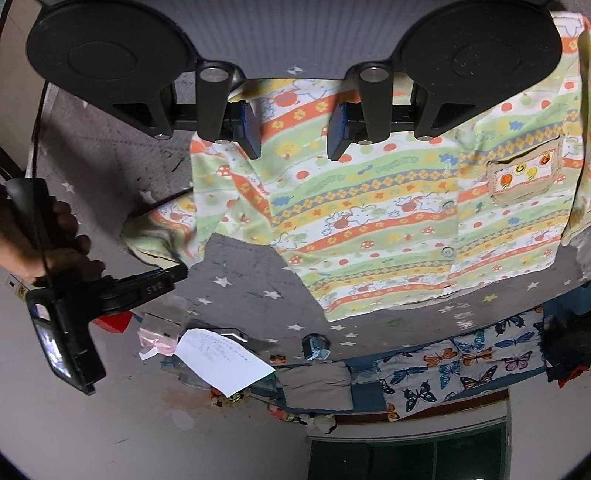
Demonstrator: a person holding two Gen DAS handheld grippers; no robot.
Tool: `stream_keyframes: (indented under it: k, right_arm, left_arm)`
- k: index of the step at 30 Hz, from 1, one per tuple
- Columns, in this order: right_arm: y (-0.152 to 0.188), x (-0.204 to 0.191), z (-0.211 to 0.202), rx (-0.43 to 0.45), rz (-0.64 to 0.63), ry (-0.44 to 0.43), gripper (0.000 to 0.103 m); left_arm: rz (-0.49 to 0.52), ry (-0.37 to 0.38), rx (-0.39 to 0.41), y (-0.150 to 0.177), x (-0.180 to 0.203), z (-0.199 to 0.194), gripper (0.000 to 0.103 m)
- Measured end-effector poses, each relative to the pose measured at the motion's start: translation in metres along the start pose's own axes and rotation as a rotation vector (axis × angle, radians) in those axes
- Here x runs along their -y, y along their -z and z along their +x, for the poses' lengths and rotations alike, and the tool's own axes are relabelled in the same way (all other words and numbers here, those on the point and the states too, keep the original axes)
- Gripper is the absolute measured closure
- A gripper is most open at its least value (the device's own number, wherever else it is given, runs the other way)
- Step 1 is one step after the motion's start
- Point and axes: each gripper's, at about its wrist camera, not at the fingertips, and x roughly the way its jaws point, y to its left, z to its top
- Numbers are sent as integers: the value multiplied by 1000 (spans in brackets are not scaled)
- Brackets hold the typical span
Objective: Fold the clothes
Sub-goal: 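Grasp the sleeve's beige cuff with the right tool and stretch the sleeve flat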
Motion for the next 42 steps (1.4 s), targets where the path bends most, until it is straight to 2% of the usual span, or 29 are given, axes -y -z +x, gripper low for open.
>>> stream_keyframes:
  k: [2, 3, 4, 6, 8, 11, 13, 19, 21, 25, 29, 32, 34, 35, 36, 38, 42]
  right_arm:
    - [-1, -1, 0, 1, -3, 3, 74]
    - [-1, -1, 0, 2, -4, 5, 89]
    - [-1, -1, 0, 2, -5, 6, 97]
    - [-4, 0, 0, 2, 0, 4, 102]
    - [-7, 0, -4, 21, 10, 1, 103]
    - [-18, 1, -20, 97, 31, -8, 103]
    - [-26, 4, -28, 106, 60, -33, 103]
    - [-22, 10, -21, -17, 119, -64, 89]
    - [-18, 9, -16, -46, 141, -65, 77]
    - [-16, -2, -7, -88, 126, -57, 76]
    - [-16, -17, 2, -125, 87, -18, 70]
    - [-14, -24, 7, -115, 64, 8, 68]
    - [-11, -33, 7, -96, 7, 42, 70]
    - [-10, -36, 7, -88, -7, 49, 74]
    - [-10, -37, 7, -83, -13, 48, 86]
    - [-10, -41, 6, -77, -37, 64, 93]
    - [-13, -38, -1, -45, -15, 38, 98]
  left_arm:
    - [1, 11, -3, -2, 2, 3, 60]
    - [2, 16, -6, -3, 3, 4, 60]
    - [3, 21, -9, -4, 4, 6, 60]
    - [6, 22, -13, -5, 7, 10, 60]
    - [10, 25, -15, -5, 10, 12, 60]
    - [13, 29, -16, -5, 12, 16, 60]
    - [4, 35, -16, -6, 11, 16, 60]
    - [1, 40, -14, -6, 11, 16, 60]
    - [2, 42, -16, -5, 12, 17, 60]
    - [0, 49, -15, -3, 11, 17, 58]
    - [-3, 56, -15, -2, 10, 17, 58]
    - [-5, 61, -14, 0, 9, 17, 58]
    - [-6, 64, -14, 1, 8, 17, 58]
    - [-7, 66, -14, 1, 8, 17, 57]
    - [-8, 67, -13, 1, 8, 17, 57]
    - [-9, 69, -13, 2, 7, 16, 57]
    - [-14, 73, -12, 2, 6, 16, 57]
